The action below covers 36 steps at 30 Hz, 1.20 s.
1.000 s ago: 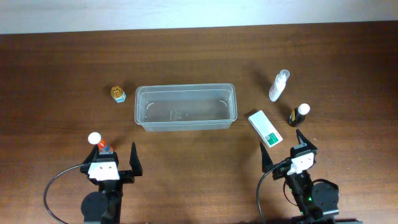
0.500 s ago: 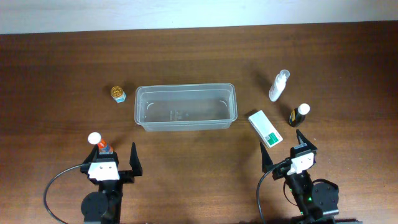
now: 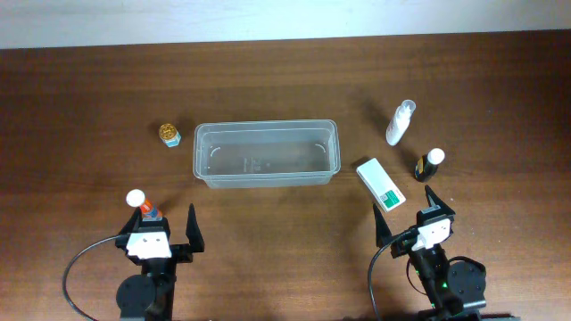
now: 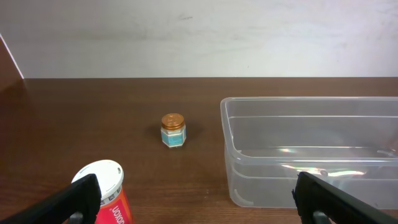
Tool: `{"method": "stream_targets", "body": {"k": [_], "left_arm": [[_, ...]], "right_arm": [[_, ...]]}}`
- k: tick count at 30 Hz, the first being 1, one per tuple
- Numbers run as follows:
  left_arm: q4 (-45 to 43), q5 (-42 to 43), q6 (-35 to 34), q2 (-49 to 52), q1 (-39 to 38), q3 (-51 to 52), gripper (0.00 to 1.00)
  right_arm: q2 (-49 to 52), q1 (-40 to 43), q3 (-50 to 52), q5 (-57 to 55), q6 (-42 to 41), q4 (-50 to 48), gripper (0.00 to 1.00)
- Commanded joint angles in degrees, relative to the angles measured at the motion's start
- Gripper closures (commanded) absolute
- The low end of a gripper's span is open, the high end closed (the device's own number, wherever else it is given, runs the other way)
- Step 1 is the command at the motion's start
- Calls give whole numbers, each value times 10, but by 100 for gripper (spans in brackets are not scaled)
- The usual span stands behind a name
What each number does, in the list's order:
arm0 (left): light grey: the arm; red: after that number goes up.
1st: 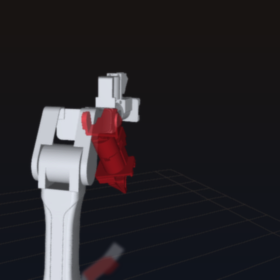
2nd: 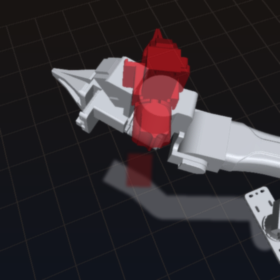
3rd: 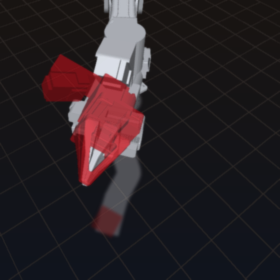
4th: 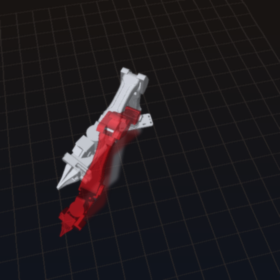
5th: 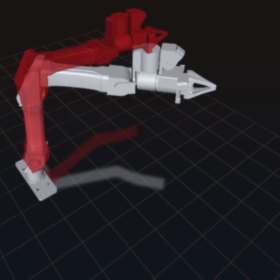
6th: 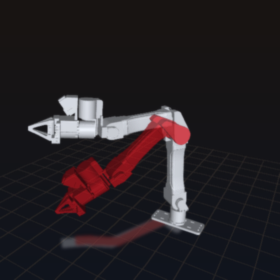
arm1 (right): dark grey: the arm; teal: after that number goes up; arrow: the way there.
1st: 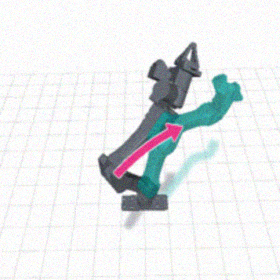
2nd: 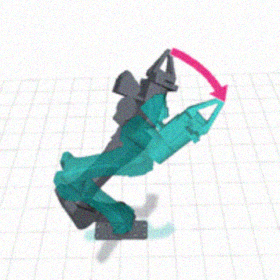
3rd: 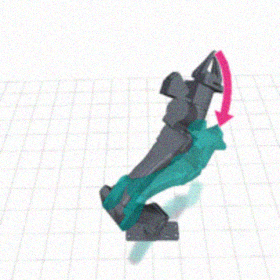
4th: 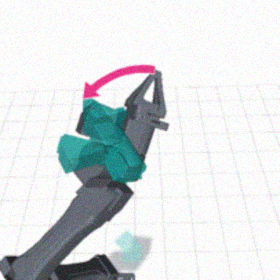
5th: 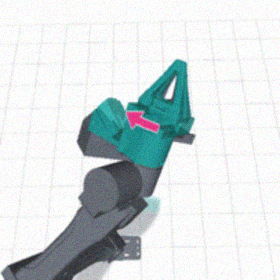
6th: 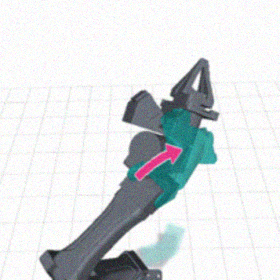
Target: Pack container
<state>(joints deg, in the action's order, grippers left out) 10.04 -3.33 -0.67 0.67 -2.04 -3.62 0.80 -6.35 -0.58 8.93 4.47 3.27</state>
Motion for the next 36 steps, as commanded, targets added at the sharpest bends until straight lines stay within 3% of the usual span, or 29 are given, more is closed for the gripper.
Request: {"method": "stream_targets", "body": {"k": [1, 27, 36], "left_arm": [[0, 6, 2, -3, 3, 6, 1], [0, 6, 2, -3, 3, 6, 1], [0, 6, 2, -3, 3, 6, 1]], "right_arm": [[-6, 4, 3, -3, -2, 4, 2], [-6, 4, 1, -3, -36, 4, 2], [8, 4, -63, -33, -61, 19, 2]]}}
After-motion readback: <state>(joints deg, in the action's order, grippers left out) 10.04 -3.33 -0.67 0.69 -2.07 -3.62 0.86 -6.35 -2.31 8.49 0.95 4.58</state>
